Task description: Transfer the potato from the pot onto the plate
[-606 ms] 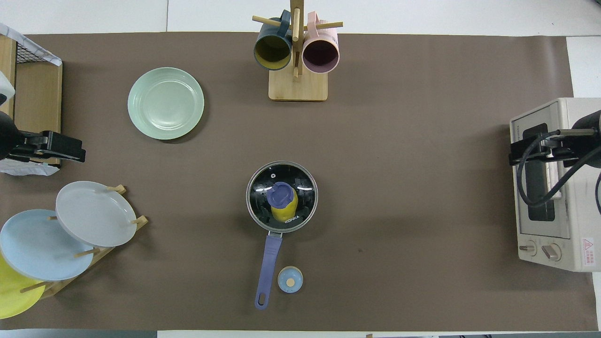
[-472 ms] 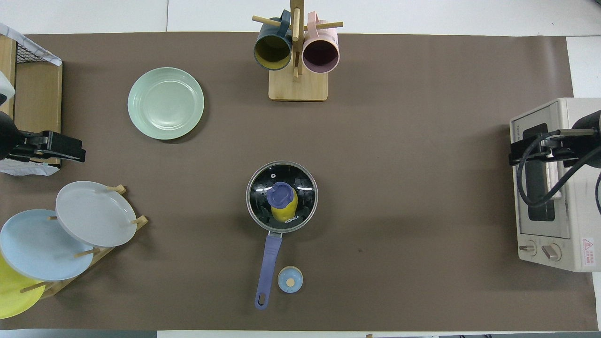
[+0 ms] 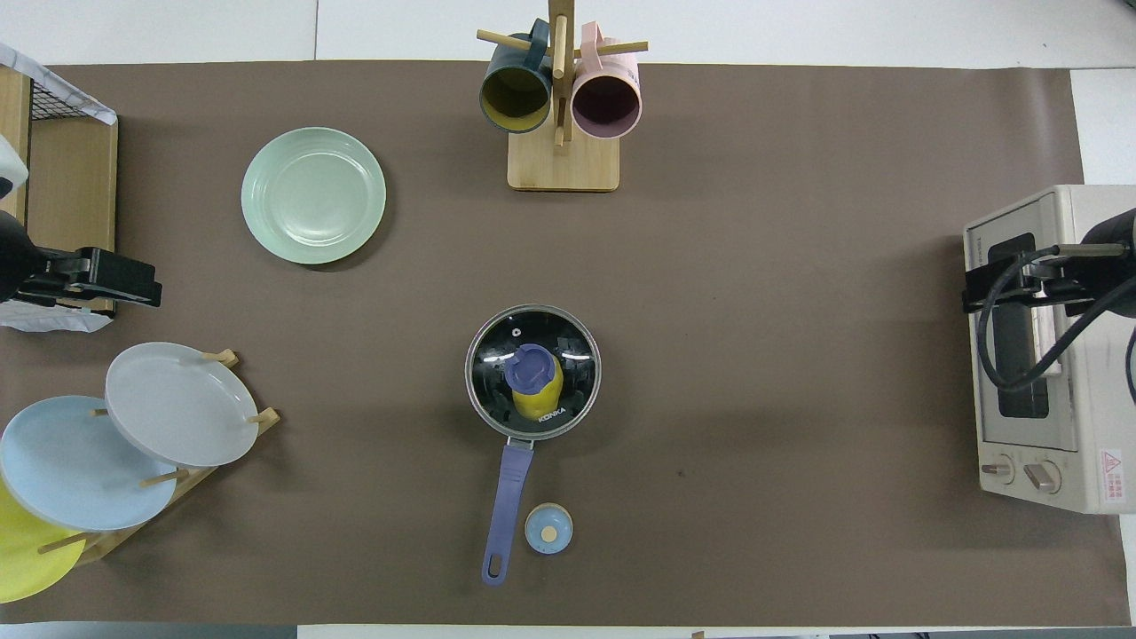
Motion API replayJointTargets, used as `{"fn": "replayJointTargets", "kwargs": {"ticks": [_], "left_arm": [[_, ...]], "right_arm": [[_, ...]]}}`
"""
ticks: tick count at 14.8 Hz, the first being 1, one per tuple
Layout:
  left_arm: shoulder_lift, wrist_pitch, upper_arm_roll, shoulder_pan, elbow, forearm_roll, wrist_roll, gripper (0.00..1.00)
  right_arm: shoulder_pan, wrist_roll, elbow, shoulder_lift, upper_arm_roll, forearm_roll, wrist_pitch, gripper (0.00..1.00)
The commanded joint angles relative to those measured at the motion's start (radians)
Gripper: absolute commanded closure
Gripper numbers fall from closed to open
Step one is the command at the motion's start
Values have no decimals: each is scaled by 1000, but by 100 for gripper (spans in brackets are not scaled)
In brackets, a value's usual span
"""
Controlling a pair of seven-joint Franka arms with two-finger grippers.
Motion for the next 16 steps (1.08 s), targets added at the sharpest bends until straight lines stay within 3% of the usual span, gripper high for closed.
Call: {"fn": "replayJointTargets", "kwargs": {"ticks": [1,13,16], "left_arm": [[-20,-2,2,2,-21,14,12,0],[-21,-7,2,0,-23,14,12,0],[-20,-4,2,2,-21,14,12,0]], "right_arm": [[-15,-30,0,-6,1,23,5,0],[21,-102,-17,-9,22,23,42,0],[76,-98,-107,-21,27,23,146,0]]}}
